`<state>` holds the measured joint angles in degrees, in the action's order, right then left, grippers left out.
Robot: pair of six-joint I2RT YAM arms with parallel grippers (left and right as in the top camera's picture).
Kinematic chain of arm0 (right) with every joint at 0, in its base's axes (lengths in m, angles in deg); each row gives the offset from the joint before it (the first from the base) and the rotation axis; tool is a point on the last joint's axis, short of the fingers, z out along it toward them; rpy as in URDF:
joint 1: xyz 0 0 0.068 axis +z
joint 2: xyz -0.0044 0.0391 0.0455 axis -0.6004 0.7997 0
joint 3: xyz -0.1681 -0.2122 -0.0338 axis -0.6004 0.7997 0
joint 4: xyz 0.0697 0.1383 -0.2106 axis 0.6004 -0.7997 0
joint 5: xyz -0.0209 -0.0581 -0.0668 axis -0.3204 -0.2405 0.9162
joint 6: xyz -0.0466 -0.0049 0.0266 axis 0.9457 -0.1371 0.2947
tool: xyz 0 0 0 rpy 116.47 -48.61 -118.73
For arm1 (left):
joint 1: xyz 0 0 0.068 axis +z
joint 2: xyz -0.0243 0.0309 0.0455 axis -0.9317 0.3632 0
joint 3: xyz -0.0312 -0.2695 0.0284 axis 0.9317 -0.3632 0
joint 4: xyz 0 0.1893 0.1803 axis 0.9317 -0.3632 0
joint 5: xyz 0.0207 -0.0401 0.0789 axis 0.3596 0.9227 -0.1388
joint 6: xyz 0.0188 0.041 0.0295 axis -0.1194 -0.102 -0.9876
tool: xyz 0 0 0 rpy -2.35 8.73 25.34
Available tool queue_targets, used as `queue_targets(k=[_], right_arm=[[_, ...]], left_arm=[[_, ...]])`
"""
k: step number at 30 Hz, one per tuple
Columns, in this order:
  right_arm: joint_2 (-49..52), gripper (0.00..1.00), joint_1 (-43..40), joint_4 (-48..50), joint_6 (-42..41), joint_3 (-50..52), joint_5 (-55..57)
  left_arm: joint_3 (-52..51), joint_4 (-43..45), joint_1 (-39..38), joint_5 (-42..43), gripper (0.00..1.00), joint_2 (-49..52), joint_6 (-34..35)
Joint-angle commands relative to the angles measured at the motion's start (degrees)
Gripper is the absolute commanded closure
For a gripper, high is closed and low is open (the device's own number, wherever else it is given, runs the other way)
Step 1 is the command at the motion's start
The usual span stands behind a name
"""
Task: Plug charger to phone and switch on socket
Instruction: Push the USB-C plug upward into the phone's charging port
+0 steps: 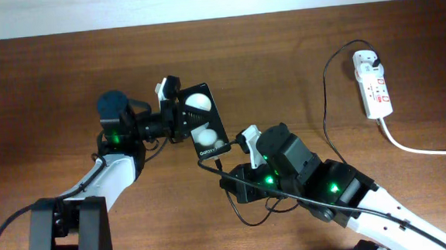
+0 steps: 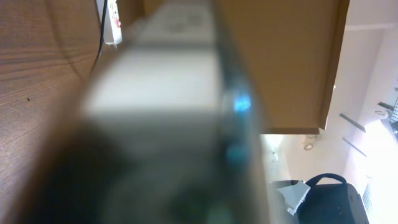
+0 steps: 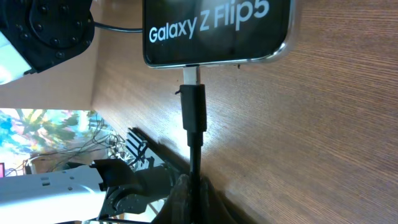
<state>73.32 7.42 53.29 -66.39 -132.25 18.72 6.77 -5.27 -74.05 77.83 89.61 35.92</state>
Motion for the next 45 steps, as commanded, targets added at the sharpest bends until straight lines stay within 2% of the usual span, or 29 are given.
queue_targets(k=[1, 9, 27, 45], right_arm=[[0.1, 0.96, 0.3, -0.4, 0.1, 0.2, 0.4], [0.1, 0.96, 0.3, -0.4, 0.2, 0.2, 1.1], [0.1, 0.96, 0.3, -0.4, 0.2, 0.2, 1.7], [0.1, 0.96, 0.3, 1.9, 0.2, 0.2, 1.7]], left_arm=[[0.9, 0.5, -0.2, 0.7, 1.0, -0.9, 0.9], [0.9, 0.5, -0.2, 2.6, 1.0, -0.9, 1.5], [0.9, 0.5, -0.2, 2.2, 1.0, -0.9, -2.6], [0.9, 0.5, -0.3, 1.0, 1.0, -0.9, -2.5]])
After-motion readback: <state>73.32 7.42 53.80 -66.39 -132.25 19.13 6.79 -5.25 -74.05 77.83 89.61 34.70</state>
